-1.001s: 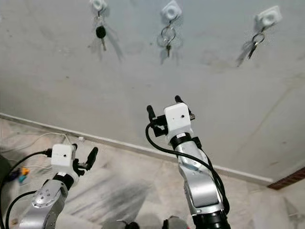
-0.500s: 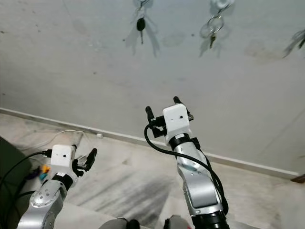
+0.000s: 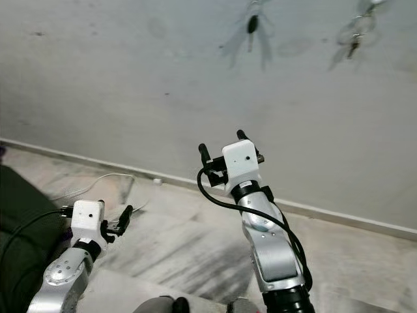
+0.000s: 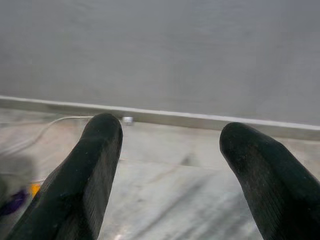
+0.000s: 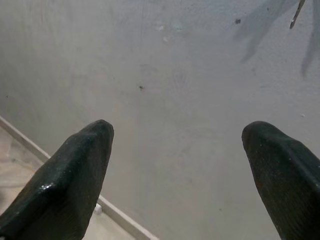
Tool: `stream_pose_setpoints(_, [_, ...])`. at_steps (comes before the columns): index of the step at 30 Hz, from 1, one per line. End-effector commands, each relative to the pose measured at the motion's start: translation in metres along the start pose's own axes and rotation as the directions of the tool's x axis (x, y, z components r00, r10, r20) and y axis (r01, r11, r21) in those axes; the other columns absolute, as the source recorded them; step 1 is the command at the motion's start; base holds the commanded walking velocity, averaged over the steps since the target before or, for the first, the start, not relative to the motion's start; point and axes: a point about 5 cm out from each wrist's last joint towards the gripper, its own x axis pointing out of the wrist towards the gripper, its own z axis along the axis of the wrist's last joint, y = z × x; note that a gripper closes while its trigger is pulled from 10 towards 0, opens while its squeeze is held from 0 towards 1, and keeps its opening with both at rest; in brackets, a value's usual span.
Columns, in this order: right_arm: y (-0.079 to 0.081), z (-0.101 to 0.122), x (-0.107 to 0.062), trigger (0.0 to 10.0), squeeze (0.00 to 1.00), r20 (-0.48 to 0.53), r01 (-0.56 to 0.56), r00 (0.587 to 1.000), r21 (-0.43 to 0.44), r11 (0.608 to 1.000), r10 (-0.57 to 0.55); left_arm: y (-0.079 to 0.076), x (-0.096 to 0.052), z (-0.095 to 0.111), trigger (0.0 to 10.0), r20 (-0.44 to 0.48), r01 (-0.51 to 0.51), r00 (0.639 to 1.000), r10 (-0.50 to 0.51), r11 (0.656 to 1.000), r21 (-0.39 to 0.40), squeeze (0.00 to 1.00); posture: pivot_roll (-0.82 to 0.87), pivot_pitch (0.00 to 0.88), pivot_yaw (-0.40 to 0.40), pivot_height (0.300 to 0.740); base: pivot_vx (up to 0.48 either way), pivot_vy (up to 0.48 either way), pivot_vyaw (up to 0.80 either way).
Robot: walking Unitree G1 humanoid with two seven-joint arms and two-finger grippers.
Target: Hang keys on a hook
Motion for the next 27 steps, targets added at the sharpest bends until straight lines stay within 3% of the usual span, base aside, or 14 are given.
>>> stream_pose_setpoints(1, [0.0,0.001,-0.001,10.0,0.0,0.012,0.001,1.0,0.004,1.0,-0.001,0.003,0.0,-0.001,10.0,-0.002,-0.012,1.0,0.012,1.0,0.013,0.0,-0.04,0.181,0.069,0.74,0.0,0.0,0.0])
stream_pose_setpoints(4, [-0.001,0.002,0.0,10.0,0.0,0.014,-0.001,1.0,-0.005,1.0,0.001,0.003,0.001,0.0,10.0,0.004,-0.01,1.0,0.01,1.0,0.012,0.0,-0.04,0.183,0.07,0.74,0.0,0.0,0.0])
stream_pose_setpoints(10, [0.0,0.005,0.001,10.0,0.0,0.021,-0.01,1.0,-0.028,1.0,0.011,0.001,0.007,0.005,10.0,0.028,-0.012,1.0,0.012,1.0,0.01,0.0,-0.05,0.2,0.071,0.74,0.0,0.0,0.8])
stream_pose_setpoints(19, [0.011,0.002,-0.003,10.0,0.0,0.015,-0.02,1.0,-0.005,1.0,0.02,0.014,0.01,0.015,10.0,0.072,-0.046,0.997,0.043,0.998,0.042,0.0,-0.02,0.229,0.104,0.74,0.0,0.0,0.8])
stream_pose_setpoints(27, [0.011,-0.001,-0.003,10.0,0.0,0.011,-0.017,1.0,0.0,1.0,0.017,0.017,0.013,0.023,10.0,0.102,-0.053,0.994,0.05,0.998,0.026,0.0,-0.02,0.236,0.114,0.74,0.0,0.0,0.8])
